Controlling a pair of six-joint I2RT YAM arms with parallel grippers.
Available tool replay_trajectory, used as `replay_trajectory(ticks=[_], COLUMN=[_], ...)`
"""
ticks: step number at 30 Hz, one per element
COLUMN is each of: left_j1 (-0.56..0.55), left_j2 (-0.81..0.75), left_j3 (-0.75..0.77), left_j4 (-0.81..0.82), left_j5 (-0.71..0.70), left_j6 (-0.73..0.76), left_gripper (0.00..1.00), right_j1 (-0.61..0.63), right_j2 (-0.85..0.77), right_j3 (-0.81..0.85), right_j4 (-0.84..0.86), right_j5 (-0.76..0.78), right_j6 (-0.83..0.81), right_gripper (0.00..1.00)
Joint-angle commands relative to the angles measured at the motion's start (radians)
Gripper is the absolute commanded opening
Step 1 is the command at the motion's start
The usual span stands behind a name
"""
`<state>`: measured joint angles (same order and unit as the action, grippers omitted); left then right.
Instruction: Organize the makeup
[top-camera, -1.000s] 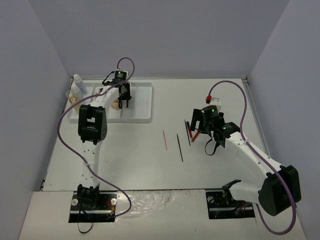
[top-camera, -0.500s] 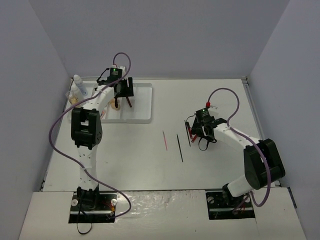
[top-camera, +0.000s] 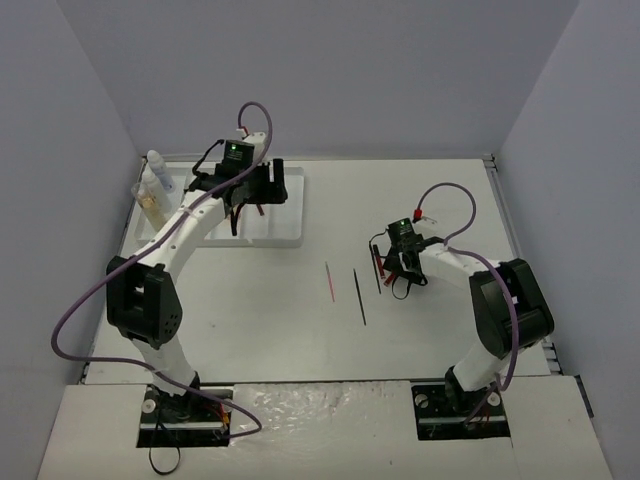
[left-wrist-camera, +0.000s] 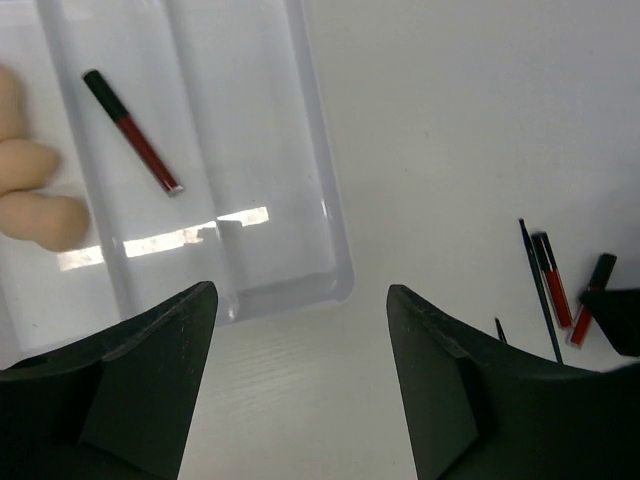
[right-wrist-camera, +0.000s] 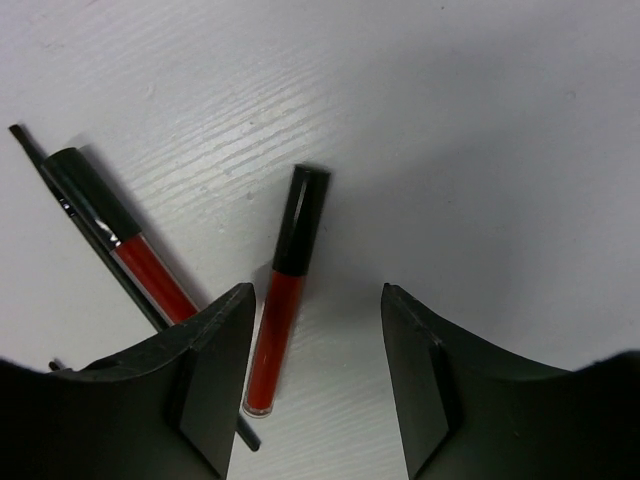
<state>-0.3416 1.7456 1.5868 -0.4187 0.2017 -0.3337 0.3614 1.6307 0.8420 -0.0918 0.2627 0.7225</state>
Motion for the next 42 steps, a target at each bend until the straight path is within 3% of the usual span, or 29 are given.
replay_trajectory(ticks=[1, 5, 12, 18, 26, 34, 42], left_j1=[-0.093, -0.17, -0.273, -0.317, -0.327, -0.334, -0.336], left_j2=[-0.089, -0.115, -0.166, -0.2, -0.23, -0.239, -0.24], left_j3=[-0.077, -0.155, -0.223, -0.259, -0.284, -0.29, -0.309], left_j4=[0.008, 0.029, 0.065, 0.166, 0.339, 0.513, 0.605], left_j5=[0.006, 0.014, 0.032, 0.078, 0.18, 0.284, 0.337], left_j6=[-0.021, -0.047, -0.104, -0.208, -0.321, -0.374, -0.388], left_gripper=[0.66, 0.66, 0.66, 0.66, 0.66, 0.65, 0.64], right_j1=[-0.012, -0.022, -0.03, -0.022, -0.01, -0.007, -0.006], right_j2=[0.039, 0.059, -0.014, -0.225, -0.459, -0.462, -0.406], right_j3=[0.034, 0.026, 0.007, 0.009, -0.023, -0.04, -0.026], right_j4=[0.044, 0.052, 0.053, 0.122, 0.375, 0.65, 0.836], right_j5=[0.063, 0.068, 0.058, -0.072, -0.401, -0.631, -0.747], right_j6=[0.026, 0.026, -0.02, -0.092, -0.107, -0.039, 0.033], right_gripper=[0.45, 0.33, 0.0, 0.0, 0.0, 0.0, 0.0])
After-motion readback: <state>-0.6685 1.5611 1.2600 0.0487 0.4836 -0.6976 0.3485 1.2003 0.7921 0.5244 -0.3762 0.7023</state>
